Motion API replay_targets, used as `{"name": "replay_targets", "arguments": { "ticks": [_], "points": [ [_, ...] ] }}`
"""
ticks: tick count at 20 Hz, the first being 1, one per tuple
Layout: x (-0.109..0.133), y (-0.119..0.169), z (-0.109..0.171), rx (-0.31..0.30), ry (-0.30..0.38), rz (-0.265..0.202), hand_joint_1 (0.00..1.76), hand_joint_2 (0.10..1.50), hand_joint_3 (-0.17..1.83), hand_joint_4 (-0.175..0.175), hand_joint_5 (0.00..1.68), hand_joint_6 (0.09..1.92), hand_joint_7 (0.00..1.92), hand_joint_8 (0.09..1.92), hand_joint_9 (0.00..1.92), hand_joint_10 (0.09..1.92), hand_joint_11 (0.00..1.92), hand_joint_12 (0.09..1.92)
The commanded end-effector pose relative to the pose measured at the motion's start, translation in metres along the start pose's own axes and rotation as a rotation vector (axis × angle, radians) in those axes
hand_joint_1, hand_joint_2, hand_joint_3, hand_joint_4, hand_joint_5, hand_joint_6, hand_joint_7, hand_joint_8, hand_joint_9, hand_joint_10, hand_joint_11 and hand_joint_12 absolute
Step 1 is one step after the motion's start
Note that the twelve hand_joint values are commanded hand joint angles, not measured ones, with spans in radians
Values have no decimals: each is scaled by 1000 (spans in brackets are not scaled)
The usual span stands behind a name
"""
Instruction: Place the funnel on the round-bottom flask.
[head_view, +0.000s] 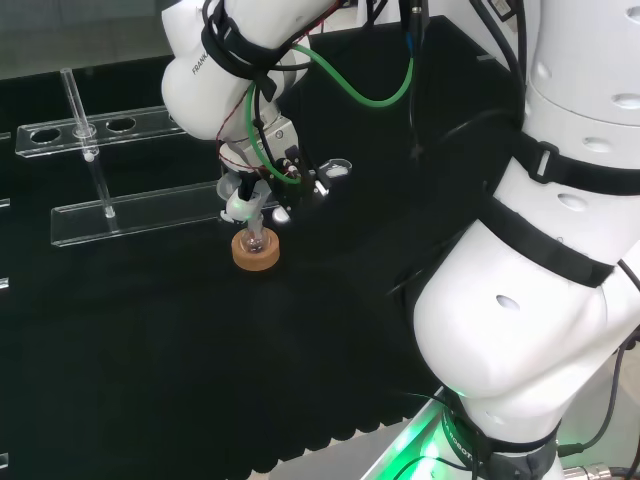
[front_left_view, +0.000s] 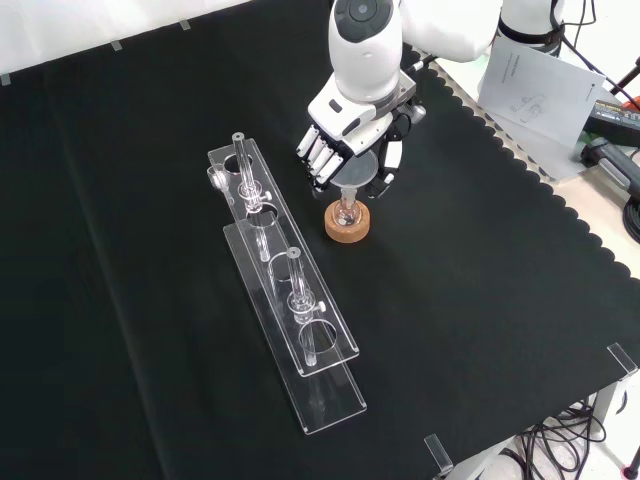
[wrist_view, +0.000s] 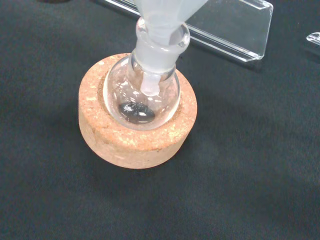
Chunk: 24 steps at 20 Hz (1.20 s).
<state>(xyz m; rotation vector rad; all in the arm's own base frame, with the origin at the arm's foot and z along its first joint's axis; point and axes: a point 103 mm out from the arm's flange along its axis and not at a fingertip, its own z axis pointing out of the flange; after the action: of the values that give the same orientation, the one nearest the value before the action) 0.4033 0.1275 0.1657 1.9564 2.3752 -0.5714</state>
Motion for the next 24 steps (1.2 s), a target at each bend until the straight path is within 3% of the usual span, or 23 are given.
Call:
{"name": "replay_targets", "arguments": {
  "ticks": [1,9,15,18,24],
  "points": [
    [-2,-1,0,-8,10,-1,637,743,509,-91,434,657,499,883,767,694,535,1279],
    [-5,-7,-2,-25,17,-7,545,666,452,-87,388,367,356,886,645,729,469,1316],
    [-3,-10,-15,-78,25,-29,473,666,336,-79,314,126,80,799,319,756,270,1408],
    [-4,-14,-29,-108,27,-34,463,674,305,-77,312,87,40,786,267,771,230,1424],
    [-18,-23,-52,-108,53,-34,466,685,296,-78,311,87,42,786,269,778,221,1425]
  ]
}}
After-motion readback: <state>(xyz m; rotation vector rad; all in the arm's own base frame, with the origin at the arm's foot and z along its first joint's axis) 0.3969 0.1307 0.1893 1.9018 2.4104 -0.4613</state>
